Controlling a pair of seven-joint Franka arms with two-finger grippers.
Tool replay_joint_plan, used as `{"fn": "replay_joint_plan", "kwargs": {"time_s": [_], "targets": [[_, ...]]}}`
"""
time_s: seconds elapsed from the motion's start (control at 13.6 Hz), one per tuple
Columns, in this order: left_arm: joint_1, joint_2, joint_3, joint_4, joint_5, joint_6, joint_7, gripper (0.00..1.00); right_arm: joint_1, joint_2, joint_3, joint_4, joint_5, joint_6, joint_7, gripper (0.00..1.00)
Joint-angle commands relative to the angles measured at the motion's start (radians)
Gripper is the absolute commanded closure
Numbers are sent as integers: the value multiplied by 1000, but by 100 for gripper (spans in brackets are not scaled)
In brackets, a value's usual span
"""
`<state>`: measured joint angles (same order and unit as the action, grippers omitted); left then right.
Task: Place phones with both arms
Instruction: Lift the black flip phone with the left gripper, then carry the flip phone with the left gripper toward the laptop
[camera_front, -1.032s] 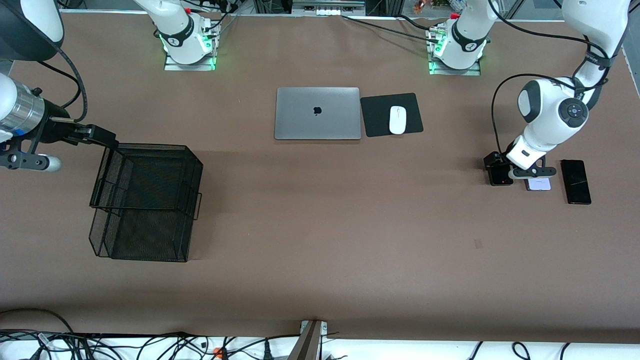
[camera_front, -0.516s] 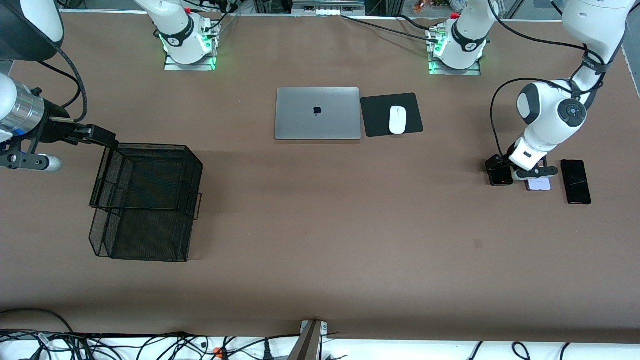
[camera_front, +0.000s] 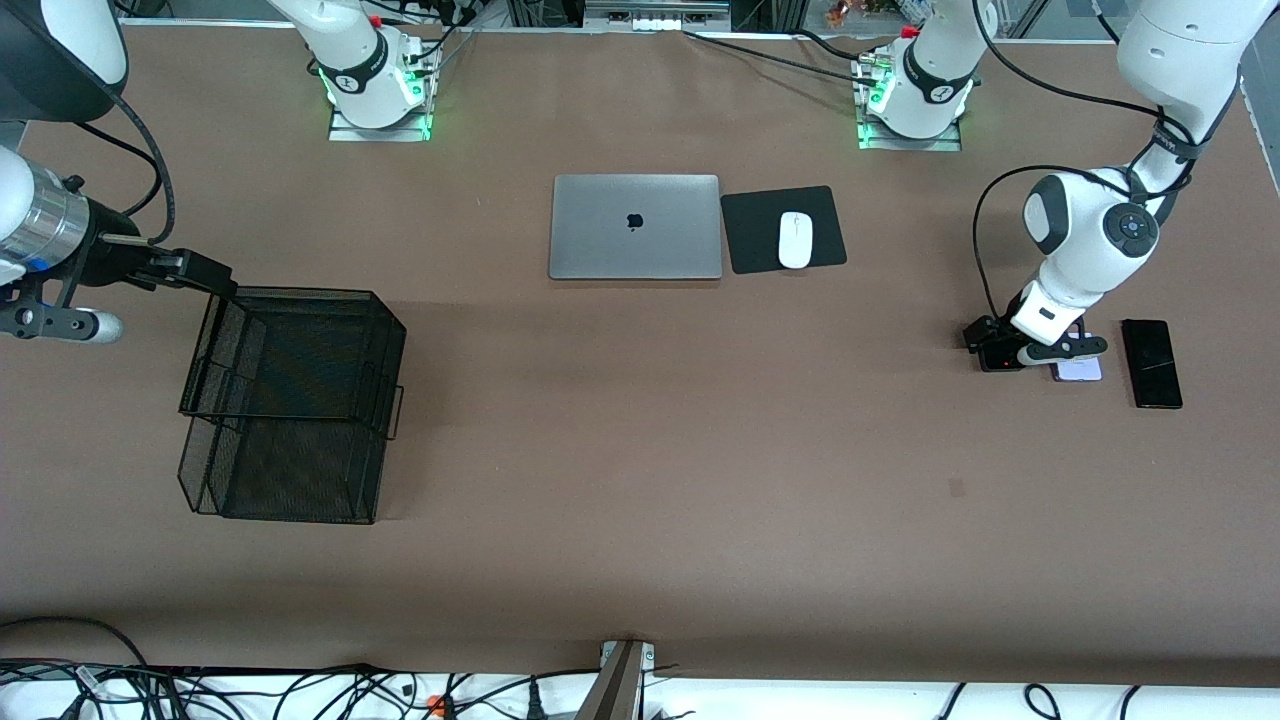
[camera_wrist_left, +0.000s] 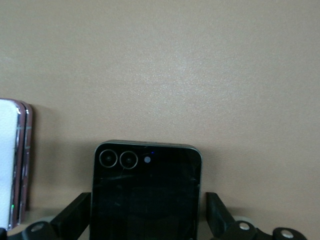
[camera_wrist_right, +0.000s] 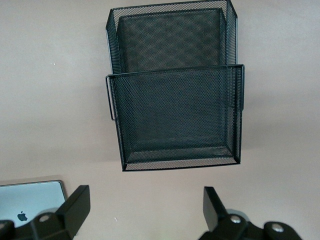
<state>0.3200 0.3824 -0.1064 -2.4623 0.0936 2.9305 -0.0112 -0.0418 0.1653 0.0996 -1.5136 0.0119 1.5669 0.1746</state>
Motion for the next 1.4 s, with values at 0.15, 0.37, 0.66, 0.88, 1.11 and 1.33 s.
{"fn": "replay_joint_plan", "kwargs": {"time_s": [0.15, 0.37, 0.66, 0.88, 1.11, 1.33], "targets": [[5, 50, -6, 34, -5, 18, -12, 81, -7, 0, 3, 10, 13, -15, -20, 0], [7, 47, -6, 60, -11, -6, -42, 100, -7, 0, 3, 10, 13, -15, -20, 0], [-31, -2, -10, 273, -9, -436, -73, 100, -7, 0, 3, 10, 14, -15, -20, 0], [-117, 1, -10, 478, -5, -741, -159, 100, -7, 0, 3, 10, 14, -15, -20, 0], [-266, 41, -13, 595, -6, -832, -310, 100, -7, 0, 3, 10, 14, -15, -20, 0], [-439, 104, -13, 693, -15, -858, -539, 100, -7, 0, 3, 10, 14, -15, -20, 0]]}}
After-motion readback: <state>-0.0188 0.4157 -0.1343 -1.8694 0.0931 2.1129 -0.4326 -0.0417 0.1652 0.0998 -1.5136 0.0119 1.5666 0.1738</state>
